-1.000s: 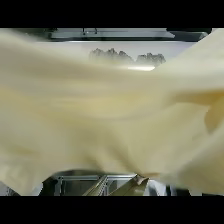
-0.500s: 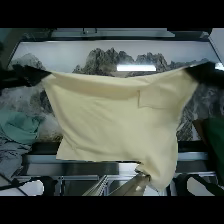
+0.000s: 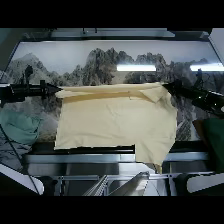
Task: Fold the shirts.
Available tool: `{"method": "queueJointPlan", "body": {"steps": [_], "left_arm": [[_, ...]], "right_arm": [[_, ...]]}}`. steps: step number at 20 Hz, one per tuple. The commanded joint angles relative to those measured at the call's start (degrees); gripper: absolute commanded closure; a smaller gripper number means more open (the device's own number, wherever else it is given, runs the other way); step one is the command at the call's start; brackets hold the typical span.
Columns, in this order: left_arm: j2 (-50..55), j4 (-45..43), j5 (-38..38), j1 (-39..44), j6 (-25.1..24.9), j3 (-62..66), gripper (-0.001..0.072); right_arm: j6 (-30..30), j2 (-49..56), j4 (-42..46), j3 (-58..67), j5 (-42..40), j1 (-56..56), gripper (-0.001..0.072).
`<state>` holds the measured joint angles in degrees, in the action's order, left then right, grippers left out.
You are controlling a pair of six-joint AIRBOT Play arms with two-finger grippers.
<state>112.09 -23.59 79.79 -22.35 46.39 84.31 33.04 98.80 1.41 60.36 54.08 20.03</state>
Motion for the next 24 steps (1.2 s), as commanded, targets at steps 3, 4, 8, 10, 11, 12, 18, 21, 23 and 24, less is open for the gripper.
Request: {"method": "queueJointPlan", "body": {"steps": [3, 4, 8, 10, 11, 12, 18, 21, 23, 24], "left_arm": [[7.6, -7.3, -0.3, 0.9, 6.6, 13.1, 0.0689], [8.4, -8.0, -0.1, 1.1, 7.0, 14.7, 0.0690], [11.1, -10.8, 2.2, 4.0, 7.1, 18.2, 0.0690], [11.3, -16.8, 2.3, 5.5, 7.3, 18.3, 0.0690], [11.3, -19.9, 2.3, 6.1, 7.6, 18.3, 0.0690], [11.3, -21.9, 1.9, 6.4, 8.3, 18.3, 0.0690], [11.3, -21.7, 0.7, 6.6, 8.3, 18.3, 0.0690], [11.3, -21.7, 0.2, 6.6, 8.3, 18.3, 0.0691], [11.3, -21.7, 0.2, 6.6, 8.4, 18.3, 0.0690], [11.3, -21.7, 0.3, 6.6, 8.8, 18.4, 0.0667]], "right_arm": [[-1.6, 5.6, 0.9, 7.5, -0.3, 0.2, 0.0695], [-1.6, 5.6, 2.4, 7.5, -0.3, 0.3, 0.0694], [4.8, 5.6, 15.0, 7.5, 0.0, 1.1, 0.0694], [6.1, 5.6, 20.4, 7.4, 0.3, 0.9, 0.0694], [6.1, 5.6, 21.5, 7.4, 0.3, 0.8, 0.0694], [6.0, 5.6, 21.6, 7.4, 0.3, 0.9, 0.0694], [6.0, 5.6, 21.8, 7.4, 0.3, 1.0, 0.0692], [6.0, 5.6, 21.8, 7.4, 0.4, 1.0, 0.0691], [6.0, 5.6, 22.1, 7.4, 0.4, 1.0, 0.0678], [6.0, 5.6, 22.2, 7.4, 0.4, 1.0, 0.0527]]}}
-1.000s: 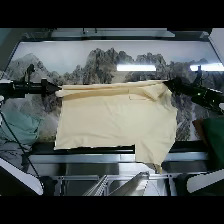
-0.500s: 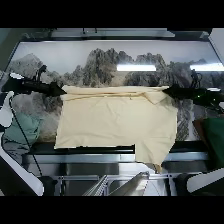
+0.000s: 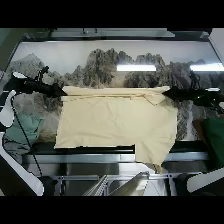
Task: Fold the shirts.
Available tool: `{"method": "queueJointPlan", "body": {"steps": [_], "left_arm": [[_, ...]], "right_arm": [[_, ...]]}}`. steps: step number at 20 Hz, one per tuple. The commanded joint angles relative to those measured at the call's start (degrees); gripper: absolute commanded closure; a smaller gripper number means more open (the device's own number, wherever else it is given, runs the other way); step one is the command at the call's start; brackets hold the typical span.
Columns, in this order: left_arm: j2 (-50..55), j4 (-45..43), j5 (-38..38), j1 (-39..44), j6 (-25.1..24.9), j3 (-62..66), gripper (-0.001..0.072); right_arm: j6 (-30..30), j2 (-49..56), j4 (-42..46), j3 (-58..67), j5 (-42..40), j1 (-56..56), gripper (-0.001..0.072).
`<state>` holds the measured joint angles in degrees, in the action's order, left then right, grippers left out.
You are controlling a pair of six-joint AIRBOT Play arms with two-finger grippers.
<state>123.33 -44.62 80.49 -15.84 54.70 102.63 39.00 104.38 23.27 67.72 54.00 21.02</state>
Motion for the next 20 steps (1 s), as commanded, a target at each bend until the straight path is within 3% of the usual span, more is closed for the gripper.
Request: {"method": "queueJointPlan", "body": {"steps": [1, 2, 3, 4, 9, 10, 12, 13, 17, 20], "left_arm": [[0.1, -0.8, 0.3, -0.1, 1.7, 0.7, 0.0419], [0.0, -0.9, 1.4, -0.4, 3.1, 2.0, 0.0261], [0.1, -0.9, 3.2, -0.9, 3.9, 4.0, 0.0028], [0.0, -0.7, 5.6, -1.5, 5.8, 6.7, 0.0001], [-1.4, 2.5, 18.1, -3.9, 13.2, 15.8, 0.0003], [-3.3, 4.9, 17.8, -4.5, 13.1, 13.4, 0.0019], [-6.1, 6.7, 18.7, -4.9, 12.8, 9.3, 0.0020], [-7.5, 6.4, 20.1, -5.2, 12.9, 7.1, 0.0020], [-13.1, -0.5, 24.8, -8.0, 13.3, -2.3, 0.0019], [-19.7, -8.7, 23.9, -12.5, 14.4, -14.7, 0.0019]], "right_arm": [[0.0, -0.2, 0.4, 0.1, 0.5, 0.0, 0.0330], [0.0, -0.8, 0.5, 0.2, 0.5, 0.2, 0.0220], [0.0, -2.0, 1.6, 0.5, 0.5, 0.4, 0.0176], [0.0, -3.7, 3.5, 0.8, 0.4, 0.6, 0.0176], [7.7, -16.4, 14.2, 1.0, 4.0, 3.3, 0.0193], [8.8, -18.9, 14.1, 0.9, 6.2, 3.6, 0.0219], [10.4, -22.7, 14.3, 0.9, 10.6, 4.0, 0.0364], [11.0, -24.3, 14.3, 0.9, 13.3, 4.0, 0.0365], [19.5, -29.7, 18.1, -1.8, 24.0, 4.3, 0.0367], [25.9, -39.1, 18.7, -13.7, 25.0, 4.2, 0.0367]]}}
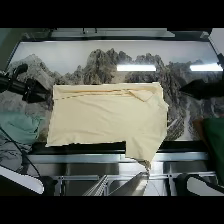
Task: Fold the shirts.
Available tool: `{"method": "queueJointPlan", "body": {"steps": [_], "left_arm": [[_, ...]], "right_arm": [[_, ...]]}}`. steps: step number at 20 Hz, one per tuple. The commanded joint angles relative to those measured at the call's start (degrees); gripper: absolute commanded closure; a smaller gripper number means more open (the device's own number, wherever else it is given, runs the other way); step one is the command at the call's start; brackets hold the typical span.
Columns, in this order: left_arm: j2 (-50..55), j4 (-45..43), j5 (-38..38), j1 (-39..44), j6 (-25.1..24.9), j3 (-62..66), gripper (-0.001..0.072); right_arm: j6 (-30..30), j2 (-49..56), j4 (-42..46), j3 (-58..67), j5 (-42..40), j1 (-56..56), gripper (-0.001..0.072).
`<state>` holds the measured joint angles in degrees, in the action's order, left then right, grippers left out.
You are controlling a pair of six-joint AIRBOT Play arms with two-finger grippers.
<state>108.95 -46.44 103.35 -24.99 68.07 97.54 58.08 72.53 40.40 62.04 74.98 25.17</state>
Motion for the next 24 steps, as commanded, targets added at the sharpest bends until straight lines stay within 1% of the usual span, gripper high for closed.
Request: {"method": "queueJointPlan", "body": {"steps": [1, 3, 5, 7, 8, 11, 13, 14, 16, 17, 19, 20, 21, 22, 23, 24], "left_arm": [[-7.7, -8.2, 0.6, -4.8, 0.9, -14.9, 0.0020], [-12.0, -9.7, -4.3, -7.3, 0.4, -25.6, 0.0020], [-13.6, -12.2, -9.9, -9.1, -0.3, -32.3, 0.0020], [-13.5, -15.0, -12.8, -9.7, -0.3, -36.3, 0.0020], [-13.5, -15.8, -14.9, -9.7, -0.3, -38.2, 0.0020], [-13.5, -15.0, -20.6, -8.0, -1.9, -42.2, 0.0020], [-12.6, -15.0, -20.0, -5.6, -2.1, -42.7, 0.0021], [-11.9, -14.8, -18.4, -4.5, -2.1, -42.7, 0.0052], [-10.4, -14.8, -15.5, -2.0, -2.1, -42.7, 0.0179], [-9.9, -14.9, -14.6, -0.8, -2.1, -42.7, 0.0214], [-10.0, -14.8, -15.1, 0.9, -2.3, -42.7, 0.0242], [-10.0, -14.9, -15.5, 1.4, -2.6, -42.6, 0.0417], [-10.0, -14.8, -15.8, 1.7, -3.2, -42.3, 0.0713], [-10.0, -14.9, -16.1, 2.0, -3.4, -41.6, 0.0681], [-10.0, -14.8, -16.0, 2.4, -3.4, -40.5, 0.0681], [-10.0, -14.8, -15.8, 2.6, -3.4, -39.6, 0.0680]], "right_arm": [[8.8, -11.0, 1.7, -13.1, 3.1, 0.0, 0.0367], [11.3, -19.1, 1.7, -23.4, -0.3, 0.0, 0.0366], [14.0, -26.0, 2.1, -31.5, -3.1, 0.0, 0.0362], [16.1, -30.4, 2.0, -36.7, -2.9, 0.0, 0.0233], [16.3, -32.1, 2.1, -38.5, -2.6, 0.0, 0.0207], [16.6, -33.9, 2.1, -40.8, -2.5, 0.0, 0.0208], [17.2, -33.9, 2.1, -41.1, -2.5, 0.0, 0.0208], [17.8, -33.9, 2.7, -41.1, -2.5, 0.1, 0.0208], [20.7, -33.9, 7.6, -41.1, -2.6, 0.1, 0.0207], [23.4, -33.9, 11.4, -41.1, -2.5, 0.1, 0.0207], [28.0, -33.9, 18.5, -41.2, -1.4, 0.1, 0.0207], [29.1, -33.9, 20.5, -41.6, -0.9, 0.1, 0.0207], [29.6, -33.9, 21.1, -42.7, -1.5, 0.1, 0.0207], [30.6, -33.9, 20.9, -44.1, -2.6, 0.1, 0.0207], [30.9, -33.9, 19.6, -45.9, -4.6, 0.0, 0.0207], [30.9, -33.9, 16.3, -47.7, -6.2, 0.0, 0.0208]]}}
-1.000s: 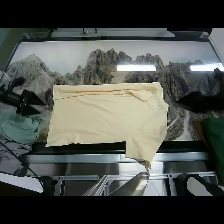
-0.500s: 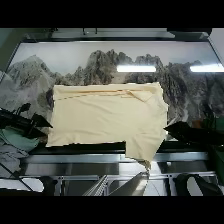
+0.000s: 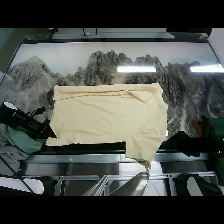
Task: Fold the shirts.
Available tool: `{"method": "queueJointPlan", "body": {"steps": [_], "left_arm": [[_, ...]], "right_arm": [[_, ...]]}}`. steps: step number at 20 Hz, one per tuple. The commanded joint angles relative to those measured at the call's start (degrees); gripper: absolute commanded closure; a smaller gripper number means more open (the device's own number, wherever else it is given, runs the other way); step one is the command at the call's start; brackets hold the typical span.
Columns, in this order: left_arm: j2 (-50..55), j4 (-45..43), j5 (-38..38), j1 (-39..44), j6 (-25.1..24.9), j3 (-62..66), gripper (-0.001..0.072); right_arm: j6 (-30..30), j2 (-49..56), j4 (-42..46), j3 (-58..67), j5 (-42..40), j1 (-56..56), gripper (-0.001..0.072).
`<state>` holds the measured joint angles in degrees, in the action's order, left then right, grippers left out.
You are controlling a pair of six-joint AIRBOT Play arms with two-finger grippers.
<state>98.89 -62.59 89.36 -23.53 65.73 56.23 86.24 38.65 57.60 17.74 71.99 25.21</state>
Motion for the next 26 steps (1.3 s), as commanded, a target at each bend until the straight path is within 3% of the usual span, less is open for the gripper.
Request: {"method": "queueJointPlan", "body": {"steps": [1, 6, 10, 12, 13, 14, 15, 16, 17, 22, 26], "left_arm": [[0.1, 1.3, -1.5, 1.5, -1.0, 2.7, 0.0680], [0.1, 1.3, -1.0, 1.5, -1.0, 6.8, 0.0680], [0.1, 1.3, -1.2, 1.5, -1.0, 7.1, 0.0680], [0.1, 1.4, -1.1, 1.5, -1.0, 7.2, 0.0680], [0.1, 1.3, -1.0, 1.5, -1.0, 7.2, 0.0680], [0.1, 1.3, -0.9, 1.5, -1.0, 7.2, 0.0680], [0.1, 1.3, -0.8, 1.5, -1.0, 7.2, 0.0680], [0.1, 1.3, -0.7, 1.5, -1.0, 7.2, 0.0680], [0.1, 1.3, -0.3, 1.5, -1.0, 7.2, 0.0680], [0.1, 3.1, 6.1, -0.3, -0.9, 11.3, 0.0681], [0.2, 6.0, 5.9, -2.4, -0.7, 22.8, 0.0681]], "right_arm": [[1.7, 0.0, -4.9, -5.0, -4.4, 0.0, 0.0208], [-3.0, 4.1, -14.3, -11.4, -11.5, -0.5, 0.0210], [-13.8, 15.5, -25.8, -11.9, -17.0, -4.9, 0.0211], [-22.8, 22.0, -34.7, -11.8, -18.1, -7.2, 0.0215], [-28.0, 24.9, -38.8, -11.6, -16.7, -7.3, 0.0310], [-32.8, 26.9, -42.0, -11.5, -14.9, -7.1, 0.0475], [-35.6, 28.5, -43.7, -11.3, -12.9, -7.1, 0.0535], [-36.2, 29.6, -43.7, -10.8, -10.6, -7.1, 0.0639], [-36.1, 29.9, -43.3, -10.3, -8.4, -7.1, 0.0690], [-33.9, 27.9, -44.0, -1.8, -2.3, -6.6, 0.0691], [-33.7, 31.5, -42.7, 16.3, -10.1, -6.8, 0.0692]]}}
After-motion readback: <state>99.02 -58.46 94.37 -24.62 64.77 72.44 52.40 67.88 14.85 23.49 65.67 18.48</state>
